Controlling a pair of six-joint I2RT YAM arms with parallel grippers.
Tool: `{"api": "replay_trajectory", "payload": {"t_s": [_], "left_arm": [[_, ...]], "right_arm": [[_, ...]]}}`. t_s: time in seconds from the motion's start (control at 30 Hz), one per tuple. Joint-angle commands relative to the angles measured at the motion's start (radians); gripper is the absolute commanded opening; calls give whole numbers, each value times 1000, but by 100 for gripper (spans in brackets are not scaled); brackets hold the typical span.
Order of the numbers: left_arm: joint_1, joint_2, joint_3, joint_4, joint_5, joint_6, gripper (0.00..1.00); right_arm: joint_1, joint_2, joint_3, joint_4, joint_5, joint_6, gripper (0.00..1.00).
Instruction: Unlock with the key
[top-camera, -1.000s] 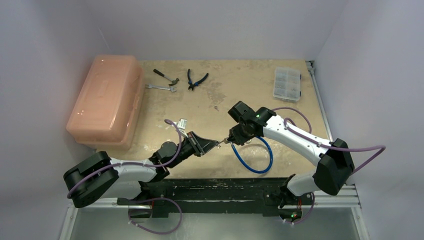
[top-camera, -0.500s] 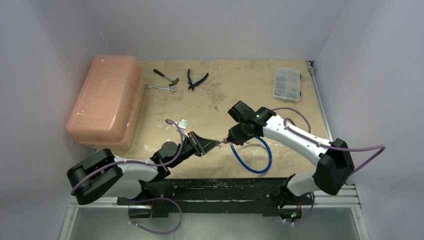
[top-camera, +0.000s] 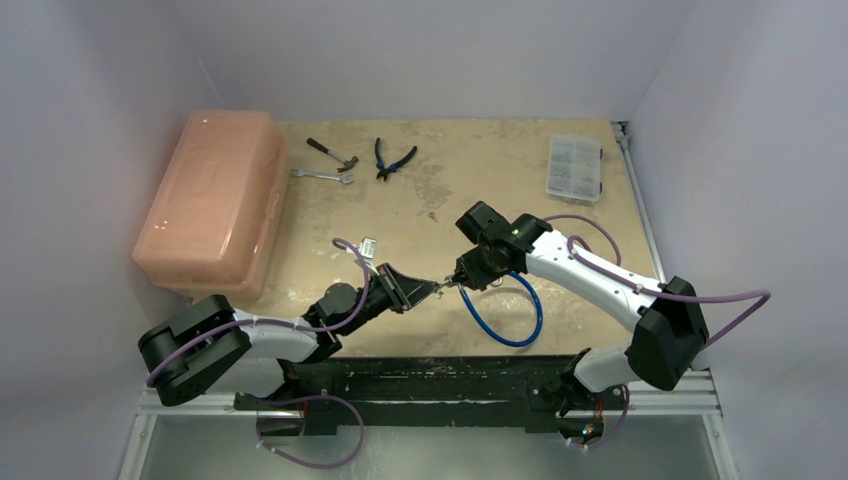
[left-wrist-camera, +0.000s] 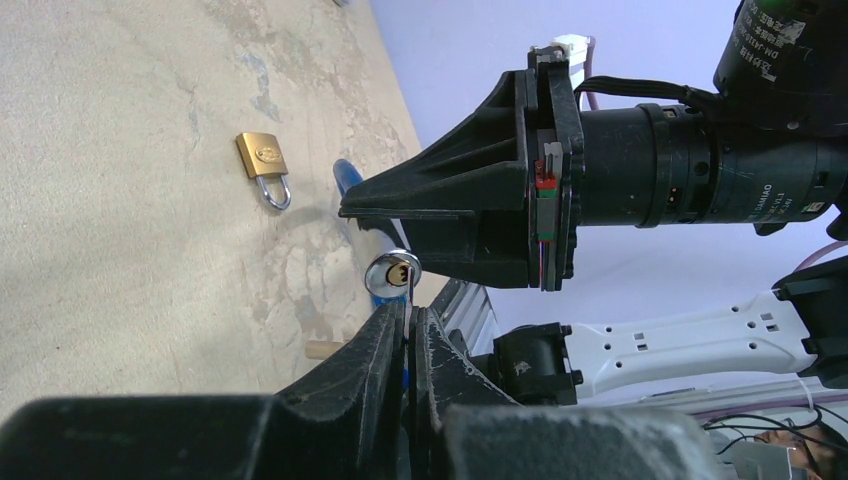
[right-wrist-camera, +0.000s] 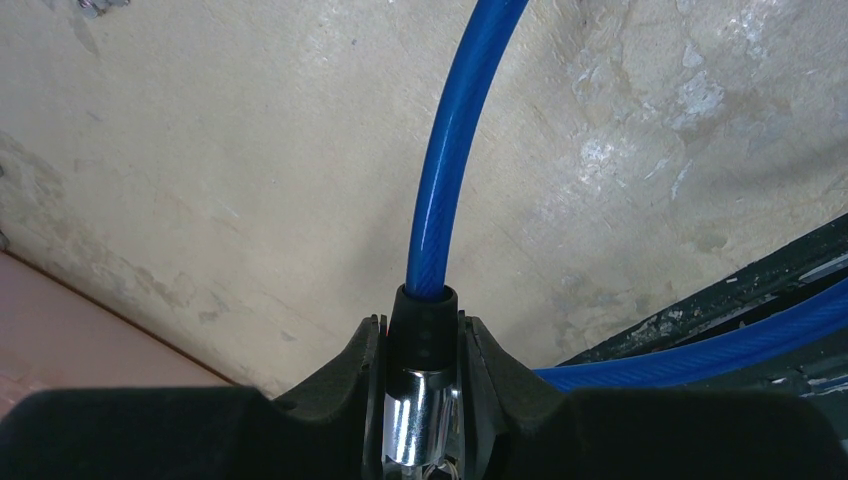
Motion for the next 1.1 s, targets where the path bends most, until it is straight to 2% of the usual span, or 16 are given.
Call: {"api": "replay_trajectory", "payload": {"t_s": [0.0, 0.33, 0.8, 1.07], "left_arm": [[6, 2, 40, 42, 0, 26, 0], [6, -3, 42, 19, -11, 32, 0], [6, -126, 27, -99, -47, 47, 0], [6, -121, 22, -108, -45, 49, 0]], "right_arm": [[6, -9, 48, 19, -6, 4, 0], [6, -12, 45, 30, -22, -3, 0], [7, -11, 46, 38, -25, -5, 0], [7, -8, 52, 42, -26, -9, 0]]}}
